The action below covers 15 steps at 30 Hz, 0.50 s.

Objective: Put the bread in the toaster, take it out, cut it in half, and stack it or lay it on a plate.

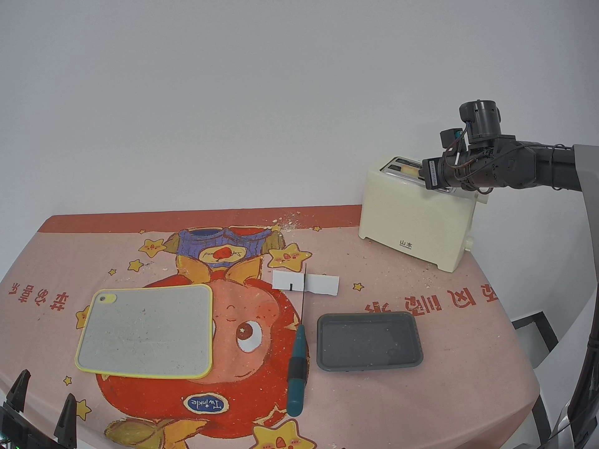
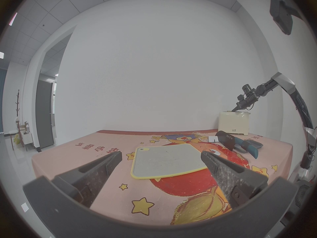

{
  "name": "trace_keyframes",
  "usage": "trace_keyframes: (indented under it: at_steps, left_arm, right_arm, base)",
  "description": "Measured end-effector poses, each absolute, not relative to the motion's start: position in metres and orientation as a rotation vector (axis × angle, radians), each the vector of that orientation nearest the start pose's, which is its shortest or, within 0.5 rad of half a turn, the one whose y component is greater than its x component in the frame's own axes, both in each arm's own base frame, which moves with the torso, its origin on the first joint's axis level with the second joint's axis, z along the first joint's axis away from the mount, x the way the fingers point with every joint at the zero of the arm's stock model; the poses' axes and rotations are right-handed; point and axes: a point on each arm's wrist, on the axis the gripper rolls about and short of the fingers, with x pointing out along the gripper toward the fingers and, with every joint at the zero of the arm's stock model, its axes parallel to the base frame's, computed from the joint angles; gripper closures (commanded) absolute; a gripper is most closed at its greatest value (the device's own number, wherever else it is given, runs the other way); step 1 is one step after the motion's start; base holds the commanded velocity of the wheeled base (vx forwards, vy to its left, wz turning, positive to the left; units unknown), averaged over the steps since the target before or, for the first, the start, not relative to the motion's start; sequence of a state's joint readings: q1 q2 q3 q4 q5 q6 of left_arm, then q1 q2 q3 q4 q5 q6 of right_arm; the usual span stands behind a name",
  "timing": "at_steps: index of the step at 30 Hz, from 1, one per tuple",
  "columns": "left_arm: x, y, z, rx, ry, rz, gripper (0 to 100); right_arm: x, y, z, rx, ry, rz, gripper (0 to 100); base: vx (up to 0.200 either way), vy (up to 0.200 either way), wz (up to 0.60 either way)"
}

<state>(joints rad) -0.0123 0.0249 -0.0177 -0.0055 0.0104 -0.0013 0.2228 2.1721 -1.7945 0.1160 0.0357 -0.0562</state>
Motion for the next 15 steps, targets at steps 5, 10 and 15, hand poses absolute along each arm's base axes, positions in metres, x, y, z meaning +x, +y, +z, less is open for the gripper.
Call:
trace_keyframes:
  at_steps: [5, 10, 15]
  left_arm:
    - [-0.022, 0.001, 0.082, -0.001, 0.001, -0.002, 0]
    - [-0.022, 0.000, 0.082, -0.001, 0.001, -0.001, 0]
    - [-0.022, 0.001, 0.082, -0.001, 0.001, -0.002, 0]
  right_arm:
    - [0.439, 0.101, 0.209, -0.100, 0.469, 0.268, 100]
    - [0.439, 0.102, 0.219, -0.097, 0.436, 0.270, 100]
    - [0.437, 0.103, 0.226, -0.097, 0.417, 0.273, 100]
  base:
    - [0.000, 0.000, 0.00]
    - [0.000, 0.000, 0.00]
    - [0.000, 0.000, 0.00]
